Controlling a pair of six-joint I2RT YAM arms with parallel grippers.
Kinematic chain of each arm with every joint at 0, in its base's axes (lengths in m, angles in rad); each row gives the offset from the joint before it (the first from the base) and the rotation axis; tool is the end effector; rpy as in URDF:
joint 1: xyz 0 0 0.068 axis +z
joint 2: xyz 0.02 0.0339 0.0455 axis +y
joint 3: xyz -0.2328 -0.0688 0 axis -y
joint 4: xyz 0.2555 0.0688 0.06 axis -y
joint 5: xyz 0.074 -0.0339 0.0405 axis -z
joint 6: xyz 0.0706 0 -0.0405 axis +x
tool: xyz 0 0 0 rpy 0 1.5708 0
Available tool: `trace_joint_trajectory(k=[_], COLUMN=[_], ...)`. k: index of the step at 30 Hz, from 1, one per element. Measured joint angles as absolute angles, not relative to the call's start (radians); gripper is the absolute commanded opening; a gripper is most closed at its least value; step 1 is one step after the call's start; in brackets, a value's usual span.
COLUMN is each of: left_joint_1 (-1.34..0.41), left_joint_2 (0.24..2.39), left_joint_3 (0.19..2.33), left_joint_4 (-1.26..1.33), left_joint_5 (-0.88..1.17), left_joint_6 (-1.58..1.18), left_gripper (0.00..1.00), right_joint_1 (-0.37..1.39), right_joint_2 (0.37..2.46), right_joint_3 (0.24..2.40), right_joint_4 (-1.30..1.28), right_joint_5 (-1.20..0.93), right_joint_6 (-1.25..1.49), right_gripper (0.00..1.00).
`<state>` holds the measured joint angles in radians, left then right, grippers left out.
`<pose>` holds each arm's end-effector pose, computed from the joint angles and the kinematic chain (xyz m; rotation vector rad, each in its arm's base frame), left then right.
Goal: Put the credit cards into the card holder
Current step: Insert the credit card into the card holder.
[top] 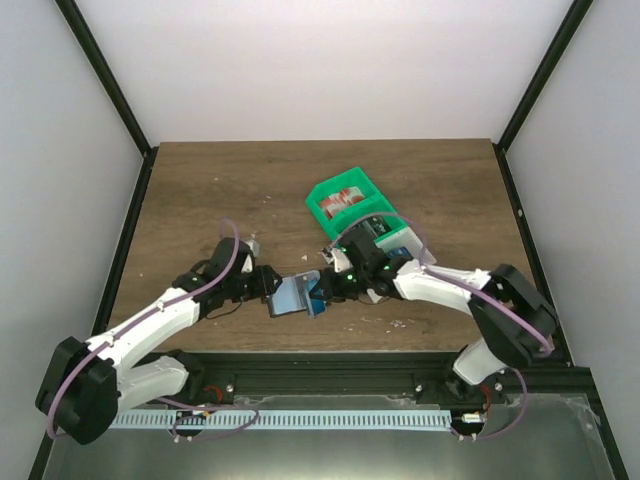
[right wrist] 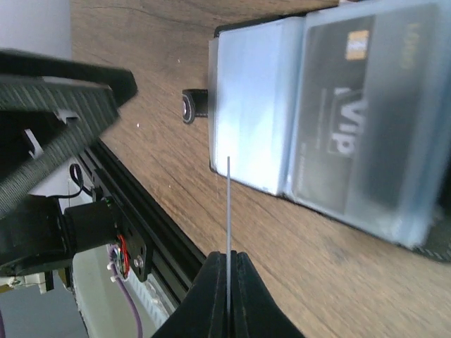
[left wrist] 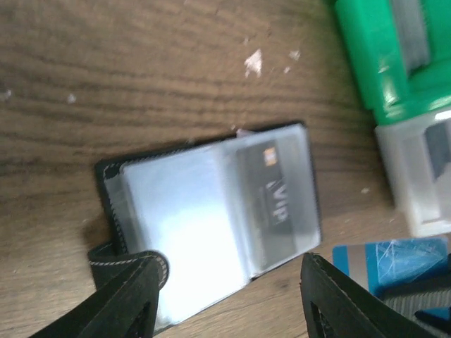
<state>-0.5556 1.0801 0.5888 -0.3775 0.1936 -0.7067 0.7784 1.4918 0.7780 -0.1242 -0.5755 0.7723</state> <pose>0.2107 -0.1468 0.1418 -0.1033 2.5808 -0.7601 0.2031 0.2543 0.1246 -0.3160 2.7091 1.3007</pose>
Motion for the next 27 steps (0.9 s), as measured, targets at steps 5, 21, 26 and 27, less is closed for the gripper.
trace_joint_trajectory(k=[5, 21, 26, 27], left_joint_1=[-0.548, -0.535, -0.535, -0.535], left_joint_2=[1.131, 1.303, 1.312, 1.312], left_joint_3=[0.540, 0.511, 0.508, 0.509], left_joint_4=[-0.360, -0.223, -0.228, -0.231], left_joint_5=[0.258, 0.365, 0.317, 0.303], left_joint_6=[-0.725, -0.756, -0.760, -0.760], left_gripper=[0.45, 0.43, 0.43, 0.43], right_joint_1=[0.790, 0.767, 0.754, 0.754], right_joint_2=[1.620, 1.853, 1.871, 1.876], right_joint_3=[0.861, 1.034, 1.034, 1.033], right_joint_4=[-0.095, -0.101, -0.103, -0.103], right_joint_5=[-0.590, -0.567, -0.567, -0.568], right_joint_6=[0.776, 0.728, 0.715, 0.715], right_gripper=[0.00, 0.00, 0.00, 0.00])
